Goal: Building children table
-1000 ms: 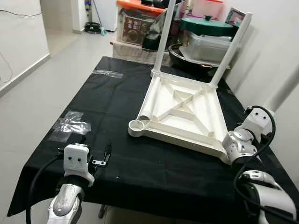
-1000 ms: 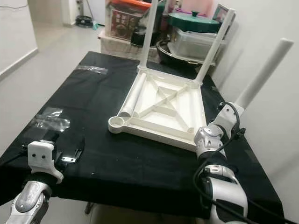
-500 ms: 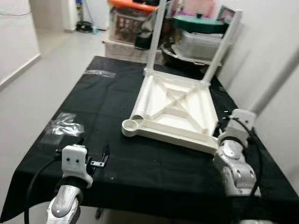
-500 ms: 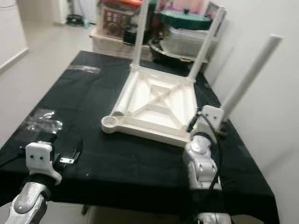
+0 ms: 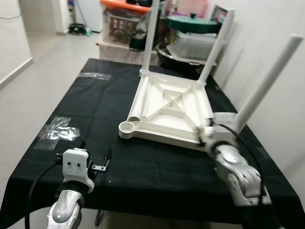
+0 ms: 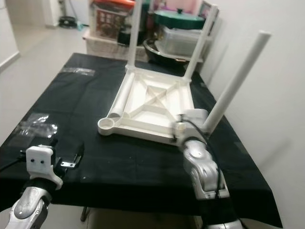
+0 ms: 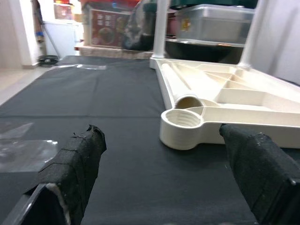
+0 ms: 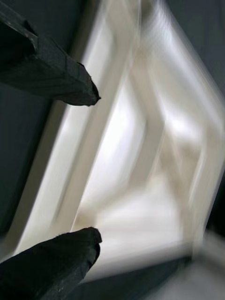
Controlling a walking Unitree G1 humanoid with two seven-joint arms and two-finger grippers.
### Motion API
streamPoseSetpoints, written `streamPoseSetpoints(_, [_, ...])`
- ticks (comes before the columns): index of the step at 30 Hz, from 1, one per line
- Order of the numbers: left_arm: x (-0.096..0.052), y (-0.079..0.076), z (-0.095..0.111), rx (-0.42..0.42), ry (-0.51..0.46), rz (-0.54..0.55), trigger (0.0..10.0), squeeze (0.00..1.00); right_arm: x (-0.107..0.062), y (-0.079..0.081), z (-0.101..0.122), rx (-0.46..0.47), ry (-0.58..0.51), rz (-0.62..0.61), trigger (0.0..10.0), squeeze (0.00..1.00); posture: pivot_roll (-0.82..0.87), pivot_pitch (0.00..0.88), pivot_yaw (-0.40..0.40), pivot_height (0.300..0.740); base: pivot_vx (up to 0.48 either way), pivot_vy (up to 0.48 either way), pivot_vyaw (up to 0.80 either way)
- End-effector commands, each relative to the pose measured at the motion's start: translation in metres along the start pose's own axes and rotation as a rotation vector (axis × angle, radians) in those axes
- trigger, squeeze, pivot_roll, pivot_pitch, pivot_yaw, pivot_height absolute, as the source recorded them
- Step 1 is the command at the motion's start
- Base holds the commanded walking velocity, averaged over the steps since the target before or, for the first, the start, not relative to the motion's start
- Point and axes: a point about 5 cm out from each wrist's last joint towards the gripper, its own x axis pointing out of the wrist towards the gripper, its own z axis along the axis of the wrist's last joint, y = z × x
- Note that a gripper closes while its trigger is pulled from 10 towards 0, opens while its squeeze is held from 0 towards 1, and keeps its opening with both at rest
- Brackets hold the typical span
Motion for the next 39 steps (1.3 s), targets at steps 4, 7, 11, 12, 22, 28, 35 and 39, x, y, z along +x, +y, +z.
streamPoseSetpoints(4, [0.0, 0.009, 0.0, 0.02, -0.004, 0.053, 10.0, 0.0, 0.0, 0.026, 0.007, -0.08, -0.1, 0.206, 10.0, 0.0, 0.05, 0.0, -0.176, 0.74, 0.0, 0.0, 0.0])
streamPoseSetpoints(7, [0.0, 0.011, 0.001, 0.021, -0.007, 0.063, 10.0, 0.0, -0.003, 0.035, 0.005, -0.105, -0.129, 0.248, 10.0, 0.0, 0.05, 0.0, -0.17, 0.74, 0.0, 0.0, 0.0])
streamPoseSetpoints(11, [0.0, 0.012, 0.002, 0.035, -0.007, 0.065, 10.0, 0.0, -0.004, 0.045, 0.006, -0.003, -0.15, 0.319, 10.0, 0.0, 0.05, 0.0, -0.162, 0.74, 0.0, 0.0, 0.0])
streamPoseSetpoints(12, [0.001, 0.012, 0.002, 0.041, -0.006, 0.064, 10.0, 0.0, -0.004, 0.05, 0.008, 0.023, -0.164, 0.341, 10.0, 0.0, 0.05, 0.0, -0.162, 0.74, 0.0, 0.0, 0.0])
streamPoseSetpoints(22, [0.001, 0.021, 0.005, 0.053, -0.018, 0.127, 10.0, 0.0, 0.008, 0.063, 0.024, -0.066, -0.313, 0.316, 10.0, 0.0, 0.07, 0.0, -0.164, 0.74, 0.0, 0.0, 0.0])
streamPoseSetpoints(28, [0.001, 0.024, 0.007, 0.047, -0.029, 0.145, 10.0, 0.0, 0.008, 0.065, 0.023, -0.082, -0.343, 0.297, 10.0, 0.0, 0.07, 0.0, -0.164, 0.74, 0.0, 0.0, 0.0])
streamPoseSetpoints(35, [0.002, 0.025, 0.009, 0.037, -0.044, 0.148, 10.0, 0.0, 0.008, 0.063, 0.022, 0.013, -0.366, 0.292, 10.0, 0.0, 0.07, 0.0, -0.148, 0.74, 0.0, 0.0, 0.0])
streamPoseSetpoints(39, [0.003, 0.023, 0.008, 0.032, -0.043, 0.135, 10.0, 0.0, 0.01, 0.061, 0.022, 0.087, -0.358, 0.298, 10.0, 0.0, 0.06, 0.0, -0.145, 0.74, 0.0, 0.0, -0.7])
